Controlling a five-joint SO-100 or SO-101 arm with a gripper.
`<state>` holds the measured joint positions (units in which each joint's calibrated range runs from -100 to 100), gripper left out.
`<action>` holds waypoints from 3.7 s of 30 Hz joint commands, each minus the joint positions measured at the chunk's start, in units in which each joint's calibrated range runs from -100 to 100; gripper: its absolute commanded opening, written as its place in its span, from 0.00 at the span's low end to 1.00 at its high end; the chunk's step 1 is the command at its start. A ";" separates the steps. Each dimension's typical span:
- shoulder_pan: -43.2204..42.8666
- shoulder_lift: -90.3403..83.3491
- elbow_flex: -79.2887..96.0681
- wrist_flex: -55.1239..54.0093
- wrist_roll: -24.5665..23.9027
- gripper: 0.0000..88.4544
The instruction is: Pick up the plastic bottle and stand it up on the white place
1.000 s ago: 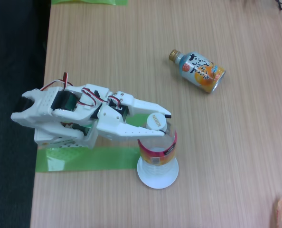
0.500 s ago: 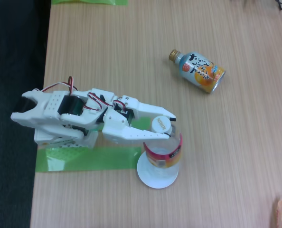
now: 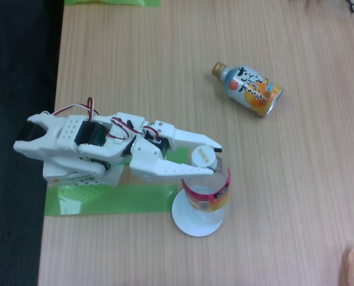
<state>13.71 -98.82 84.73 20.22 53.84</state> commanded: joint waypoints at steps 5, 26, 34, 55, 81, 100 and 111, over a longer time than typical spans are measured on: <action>4.36 -0.17 -0.93 -0.99 0.19 0.08; 3.92 -0.09 -5.01 4.33 0.24 0.08; 3.85 -0.17 -8.36 8.45 0.03 0.08; 3.85 -0.17 -6.09 8.02 -0.13 0.09; 3.85 -0.17 -3.56 8.71 -0.23 0.20; 3.85 -0.17 -2.02 8.11 -0.28 0.21; 4.14 -0.17 -2.02 8.02 -2.70 0.35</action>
<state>17.37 -98.99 82.83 28.97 51.95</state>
